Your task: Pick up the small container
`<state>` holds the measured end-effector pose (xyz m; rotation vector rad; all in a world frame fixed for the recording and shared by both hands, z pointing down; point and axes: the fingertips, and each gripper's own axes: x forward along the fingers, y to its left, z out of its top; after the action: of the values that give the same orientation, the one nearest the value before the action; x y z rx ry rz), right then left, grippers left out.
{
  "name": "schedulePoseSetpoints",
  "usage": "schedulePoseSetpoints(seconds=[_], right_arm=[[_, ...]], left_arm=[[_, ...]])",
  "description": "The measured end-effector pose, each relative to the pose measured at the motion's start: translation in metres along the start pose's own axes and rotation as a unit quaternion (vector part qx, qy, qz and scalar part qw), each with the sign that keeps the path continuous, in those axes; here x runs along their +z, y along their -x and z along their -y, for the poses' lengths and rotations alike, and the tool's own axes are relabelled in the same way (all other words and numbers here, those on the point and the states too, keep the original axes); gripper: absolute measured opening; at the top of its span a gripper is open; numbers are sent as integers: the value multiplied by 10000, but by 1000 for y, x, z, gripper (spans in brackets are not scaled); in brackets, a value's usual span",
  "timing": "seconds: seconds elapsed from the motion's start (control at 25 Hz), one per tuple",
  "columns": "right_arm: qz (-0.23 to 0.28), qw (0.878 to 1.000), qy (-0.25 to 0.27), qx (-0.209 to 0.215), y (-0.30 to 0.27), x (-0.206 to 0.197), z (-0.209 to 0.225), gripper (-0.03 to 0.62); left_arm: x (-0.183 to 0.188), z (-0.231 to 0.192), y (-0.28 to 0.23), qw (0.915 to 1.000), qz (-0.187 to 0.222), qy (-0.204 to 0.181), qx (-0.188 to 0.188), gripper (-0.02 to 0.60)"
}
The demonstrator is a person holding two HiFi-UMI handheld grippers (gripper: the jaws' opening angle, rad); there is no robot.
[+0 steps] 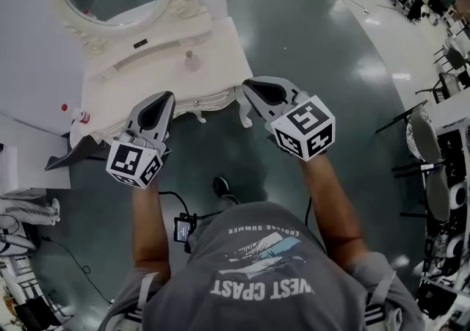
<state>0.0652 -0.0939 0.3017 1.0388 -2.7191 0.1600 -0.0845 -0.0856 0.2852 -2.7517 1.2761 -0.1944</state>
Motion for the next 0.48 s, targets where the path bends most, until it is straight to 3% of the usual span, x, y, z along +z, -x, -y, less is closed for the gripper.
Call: schedulePoseSetpoints(seconds=[0.48], right_arm=[[-179, 9975, -118, -666, -57, 11, 33, 29]], left_arm=[[-21, -73, -41, 9981, 59, 118, -600, 18]])
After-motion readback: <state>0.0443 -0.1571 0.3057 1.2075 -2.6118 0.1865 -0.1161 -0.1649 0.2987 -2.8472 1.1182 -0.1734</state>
